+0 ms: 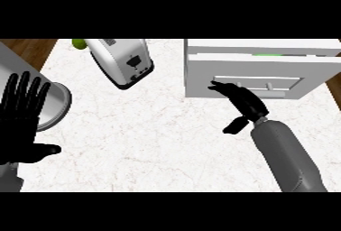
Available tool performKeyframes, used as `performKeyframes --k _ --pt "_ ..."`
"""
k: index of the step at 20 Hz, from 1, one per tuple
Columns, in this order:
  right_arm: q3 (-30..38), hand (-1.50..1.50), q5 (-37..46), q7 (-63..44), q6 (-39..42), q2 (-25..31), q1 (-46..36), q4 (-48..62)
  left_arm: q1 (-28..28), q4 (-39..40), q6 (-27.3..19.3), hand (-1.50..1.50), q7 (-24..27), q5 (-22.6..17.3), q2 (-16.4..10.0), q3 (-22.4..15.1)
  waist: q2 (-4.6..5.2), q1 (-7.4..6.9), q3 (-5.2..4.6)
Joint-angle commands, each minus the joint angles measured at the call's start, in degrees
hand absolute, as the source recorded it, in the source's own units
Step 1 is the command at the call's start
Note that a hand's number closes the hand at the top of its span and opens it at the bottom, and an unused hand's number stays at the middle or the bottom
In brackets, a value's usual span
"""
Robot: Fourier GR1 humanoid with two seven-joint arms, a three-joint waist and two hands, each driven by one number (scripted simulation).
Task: Pick up the cup, place it into the drawer and close the drawer
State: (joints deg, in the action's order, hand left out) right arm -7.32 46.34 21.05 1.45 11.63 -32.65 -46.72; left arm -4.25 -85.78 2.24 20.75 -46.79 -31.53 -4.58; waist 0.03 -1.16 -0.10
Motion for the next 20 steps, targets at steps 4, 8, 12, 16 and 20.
performKeyframes --k 4,8,12,16,20 --pt "6.92 -1.50 -2.02 8.74 -1.68 0.78 -12.59 21.57 1.40 1.37 5.36 -1.50 0.47 0.22 0.66 2.03 0.61 -0.92 0.18" --pt "8.43 -1.50 -1.69 9.35 1.14 4.12 -18.73 27.50 -1.43 4.12 7.07 -1.50 -1.44 -1.44 -0.06 3.85 0.99 -1.45 0.18" --pt "9.16 -1.50 -1.35 11.45 0.76 5.79 -20.69 31.68 -3.66 6.06 6.40 -1.50 -0.41 0.19 1.18 3.42 1.61 -2.07 0.22" --pt "10.35 -1.50 -1.81 11.64 -0.68 6.18 -22.37 33.86 -4.99 7.25 7.02 -1.50 -0.42 1.69 1.26 2.54 2.13 -2.59 0.25" --pt "10.67 -1.50 -1.96 12.52 2.08 8.41 -24.23 35.66 -5.05 6.00 4.80 -1.50 -0.39 3.63 3.13 0.68 2.37 -3.41 0.30"
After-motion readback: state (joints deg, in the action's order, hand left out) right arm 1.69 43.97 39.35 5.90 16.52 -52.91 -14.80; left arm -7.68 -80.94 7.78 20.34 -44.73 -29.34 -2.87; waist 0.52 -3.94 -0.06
